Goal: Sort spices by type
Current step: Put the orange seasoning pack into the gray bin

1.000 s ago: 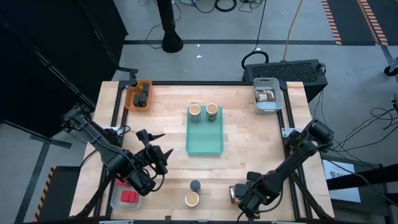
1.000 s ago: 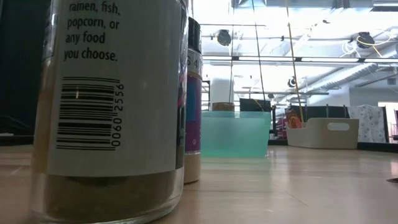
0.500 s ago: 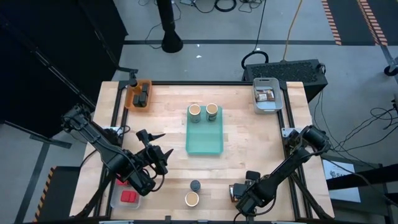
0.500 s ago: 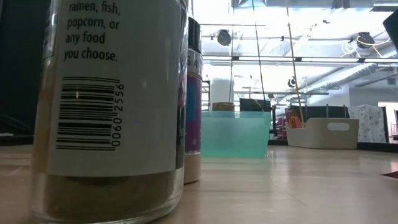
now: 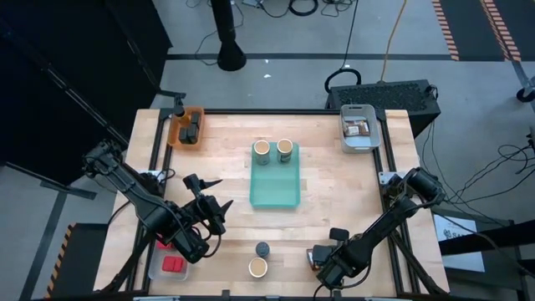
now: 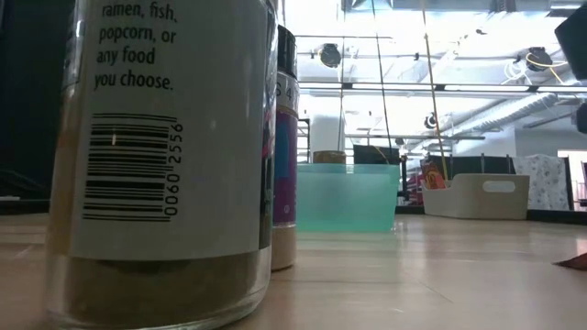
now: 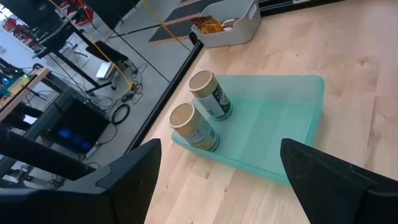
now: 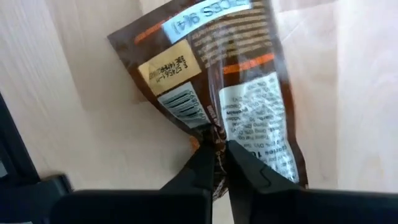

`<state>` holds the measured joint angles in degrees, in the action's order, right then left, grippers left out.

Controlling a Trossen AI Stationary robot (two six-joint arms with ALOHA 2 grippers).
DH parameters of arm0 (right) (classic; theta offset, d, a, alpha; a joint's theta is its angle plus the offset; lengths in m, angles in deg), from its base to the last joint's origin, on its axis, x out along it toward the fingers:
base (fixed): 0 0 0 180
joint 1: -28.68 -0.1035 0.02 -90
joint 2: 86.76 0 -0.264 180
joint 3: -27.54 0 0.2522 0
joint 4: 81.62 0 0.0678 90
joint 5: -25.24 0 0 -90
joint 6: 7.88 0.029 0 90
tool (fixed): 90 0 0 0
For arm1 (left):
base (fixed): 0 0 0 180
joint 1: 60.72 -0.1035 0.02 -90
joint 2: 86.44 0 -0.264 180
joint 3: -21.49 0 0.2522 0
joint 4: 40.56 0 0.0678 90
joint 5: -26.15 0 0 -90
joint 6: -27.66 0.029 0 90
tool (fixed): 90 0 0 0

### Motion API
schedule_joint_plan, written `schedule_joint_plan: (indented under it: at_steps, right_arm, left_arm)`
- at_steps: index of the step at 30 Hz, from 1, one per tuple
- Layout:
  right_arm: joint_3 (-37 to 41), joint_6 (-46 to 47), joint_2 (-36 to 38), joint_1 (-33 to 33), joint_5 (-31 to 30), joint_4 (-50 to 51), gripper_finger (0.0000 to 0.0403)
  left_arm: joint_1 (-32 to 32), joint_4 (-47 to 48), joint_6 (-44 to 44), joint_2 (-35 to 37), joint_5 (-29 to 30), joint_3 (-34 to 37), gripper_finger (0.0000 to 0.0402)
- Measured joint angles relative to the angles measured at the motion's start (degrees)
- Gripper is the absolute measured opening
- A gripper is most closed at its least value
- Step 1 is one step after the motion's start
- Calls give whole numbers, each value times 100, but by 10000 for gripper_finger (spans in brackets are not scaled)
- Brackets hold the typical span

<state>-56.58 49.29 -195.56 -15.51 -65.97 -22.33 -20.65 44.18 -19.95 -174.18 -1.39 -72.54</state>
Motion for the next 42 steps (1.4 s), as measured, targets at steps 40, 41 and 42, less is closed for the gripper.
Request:
schedule_joint_plan:
  at_steps: [40, 41, 42]
  right_arm:
    - [-18, -1773, 2954, 8597, -2288, 2418, 0]
    - [-18, -1877, 2850, 8781, -2289, 2376, 0]
    - [-18, -1960, 2746, 8942, -2278, 2353, 0]
  left_arm:
    - [1, 7, 10, 1, 83, 2, 328]
    - [1, 7, 5, 1, 83, 2, 328]
    - [0, 6, 4, 2, 83, 2, 328]
